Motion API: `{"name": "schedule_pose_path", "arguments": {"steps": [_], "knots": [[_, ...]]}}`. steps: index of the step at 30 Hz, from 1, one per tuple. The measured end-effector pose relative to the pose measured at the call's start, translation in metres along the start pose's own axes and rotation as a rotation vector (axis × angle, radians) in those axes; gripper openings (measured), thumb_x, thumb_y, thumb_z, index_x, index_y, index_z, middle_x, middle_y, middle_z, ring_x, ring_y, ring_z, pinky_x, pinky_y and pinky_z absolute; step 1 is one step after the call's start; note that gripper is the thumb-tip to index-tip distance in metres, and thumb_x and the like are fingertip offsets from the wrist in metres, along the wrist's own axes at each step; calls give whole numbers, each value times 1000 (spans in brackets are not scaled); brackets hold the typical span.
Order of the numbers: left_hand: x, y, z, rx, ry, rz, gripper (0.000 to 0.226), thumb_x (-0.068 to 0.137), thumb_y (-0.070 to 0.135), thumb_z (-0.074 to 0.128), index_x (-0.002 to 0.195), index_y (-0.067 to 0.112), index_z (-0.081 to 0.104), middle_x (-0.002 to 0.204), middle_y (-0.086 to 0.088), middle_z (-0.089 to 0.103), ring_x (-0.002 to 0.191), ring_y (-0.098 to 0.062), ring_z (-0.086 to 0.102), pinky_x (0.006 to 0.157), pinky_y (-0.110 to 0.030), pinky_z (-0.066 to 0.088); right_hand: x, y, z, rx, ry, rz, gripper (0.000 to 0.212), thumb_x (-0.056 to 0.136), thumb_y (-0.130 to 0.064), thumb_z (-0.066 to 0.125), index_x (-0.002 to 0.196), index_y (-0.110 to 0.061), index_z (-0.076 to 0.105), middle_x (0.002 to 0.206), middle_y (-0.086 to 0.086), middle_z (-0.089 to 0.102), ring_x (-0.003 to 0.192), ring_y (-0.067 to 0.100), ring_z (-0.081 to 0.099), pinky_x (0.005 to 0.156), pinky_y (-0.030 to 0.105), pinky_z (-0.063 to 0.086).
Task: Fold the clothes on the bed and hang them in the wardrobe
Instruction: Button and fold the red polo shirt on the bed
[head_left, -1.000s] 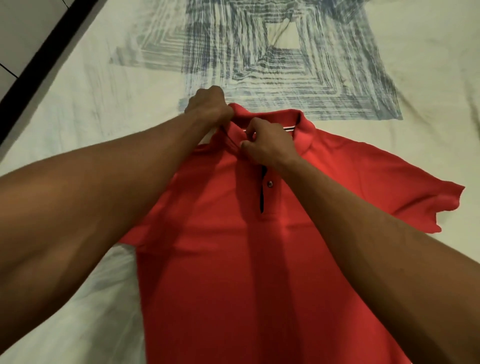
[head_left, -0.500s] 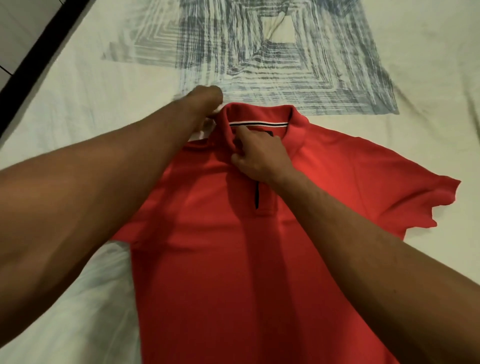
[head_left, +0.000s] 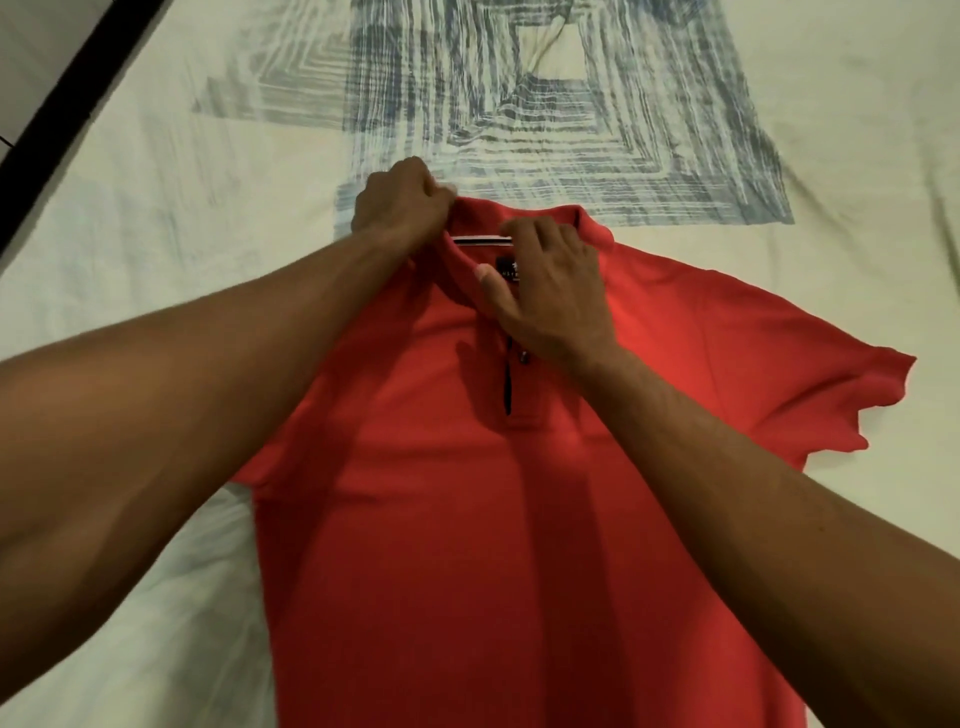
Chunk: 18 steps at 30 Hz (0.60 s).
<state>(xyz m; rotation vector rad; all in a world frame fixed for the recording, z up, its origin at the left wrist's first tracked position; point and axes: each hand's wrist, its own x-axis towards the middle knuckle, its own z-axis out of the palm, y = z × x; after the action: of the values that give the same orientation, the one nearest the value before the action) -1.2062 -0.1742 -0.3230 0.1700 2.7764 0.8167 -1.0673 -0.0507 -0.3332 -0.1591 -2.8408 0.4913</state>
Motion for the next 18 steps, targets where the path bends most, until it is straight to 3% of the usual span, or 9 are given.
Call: {"name": "schedule_pose_path", "arguments": {"steps": [5, 8, 11, 13, 15, 18], "knots": [[-28, -29, -8, -120, 140, 89, 44, 100, 56, 42, 109, 16, 59, 98, 1, 62, 106, -28, 61, 86, -35, 41, -7, 32, -9, 59, 103, 89, 46, 94, -39, 43, 126, -8, 55, 121, 11, 59, 111, 32, 55, 93, 46, 44], [-38, -48, -4, -46, 102, 137, 54, 95, 65, 40, 107, 17, 59, 98, -1, 66, 103, -29, 62, 88, -37, 44, -11, 53, -14, 72, 85, 215, 46, 94, -30, 37, 131, -6, 52, 128, 15, 58, 117, 35, 53, 98, 48, 43], [-38, -46, 0, -2, 18, 158, 67, 82, 77, 39, 111, 21, 62, 109, -3, 69, 107, -27, 61, 97, -51, 45, -10, 73, -17, -39, -34, 300, 48, 93, -16, 43, 140, -5, 45, 138, 19, 52, 126, 39, 47, 103, 49, 38], [-35, -41, 3, 17, -14, 141, 62, 81, 75, 47, 109, 23, 64, 109, -1, 69, 110, -25, 60, 99, -51, 44, -6, 82, -18, -116, -117, 331, 46, 95, -19, 47, 140, -8, 44, 139, 17, 50, 128, 39, 44, 103, 51, 36], [-30, -38, 5, 13, -28, 122, 42, 85, 62, 59, 101, 23, 63, 103, 1, 66, 109, -26, 59, 99, -47, 43, 2, 87, -20, -197, -167, 328, 38, 97, -25, 49, 132, -10, 50, 134, 16, 51, 124, 39, 44, 99, 51, 36], [-18, -34, 5, -91, 20, 151, 23, 89, 40, 64, 93, 17, 63, 93, -1, 62, 100, -28, 61, 82, -34, 43, 18, 89, -25, -236, -162, 321, 25, 97, -24, 48, 116, -9, 56, 121, 15, 58, 117, 38, 46, 94, 49, 35]]}}
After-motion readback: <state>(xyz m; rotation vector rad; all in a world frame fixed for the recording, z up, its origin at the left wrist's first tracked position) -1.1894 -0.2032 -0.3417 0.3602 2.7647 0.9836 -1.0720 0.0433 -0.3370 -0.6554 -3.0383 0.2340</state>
